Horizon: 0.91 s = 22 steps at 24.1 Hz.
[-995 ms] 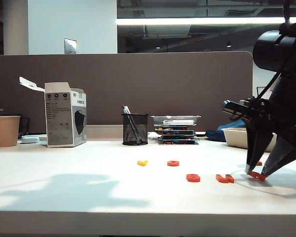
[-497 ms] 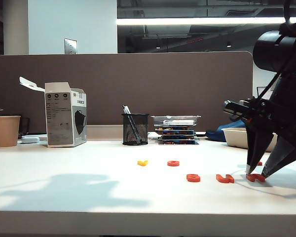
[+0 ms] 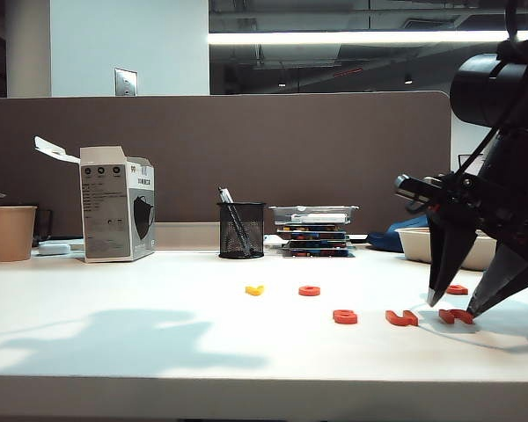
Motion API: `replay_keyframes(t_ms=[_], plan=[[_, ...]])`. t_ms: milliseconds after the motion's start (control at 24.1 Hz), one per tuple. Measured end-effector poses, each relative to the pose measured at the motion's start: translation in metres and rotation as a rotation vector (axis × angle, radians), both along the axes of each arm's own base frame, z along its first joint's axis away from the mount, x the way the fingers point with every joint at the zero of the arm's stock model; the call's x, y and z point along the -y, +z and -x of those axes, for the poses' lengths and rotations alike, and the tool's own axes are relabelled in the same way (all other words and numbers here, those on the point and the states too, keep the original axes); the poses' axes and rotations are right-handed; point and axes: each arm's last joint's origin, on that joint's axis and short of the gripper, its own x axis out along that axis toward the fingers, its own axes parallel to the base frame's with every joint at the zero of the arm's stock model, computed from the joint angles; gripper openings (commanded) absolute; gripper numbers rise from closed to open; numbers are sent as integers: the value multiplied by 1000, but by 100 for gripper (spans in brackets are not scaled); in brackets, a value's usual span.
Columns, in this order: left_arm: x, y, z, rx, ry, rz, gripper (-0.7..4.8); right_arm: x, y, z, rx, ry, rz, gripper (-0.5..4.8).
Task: Select the appropriate letters from the row of letter magnets placed on the table to arrange into the word "sun".
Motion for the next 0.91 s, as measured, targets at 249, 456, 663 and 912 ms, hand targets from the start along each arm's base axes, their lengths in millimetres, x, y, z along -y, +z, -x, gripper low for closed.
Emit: replay_keyframes(t_ms=[249, 456, 663, 912], plan=[[0, 0, 0, 0, 0, 0, -5, -1, 2, -2, 2, 3, 3, 185], [0, 0, 0, 0, 0, 0, -5, -3, 26, -17, 55, 12, 45, 185], [0, 0, 0, 0, 0, 0, -5, -5, 55, -29, 117, 38, 93, 184], [0, 0, 0, 0, 0, 0, -5, -2, 111, -35, 305, 47, 243, 168]])
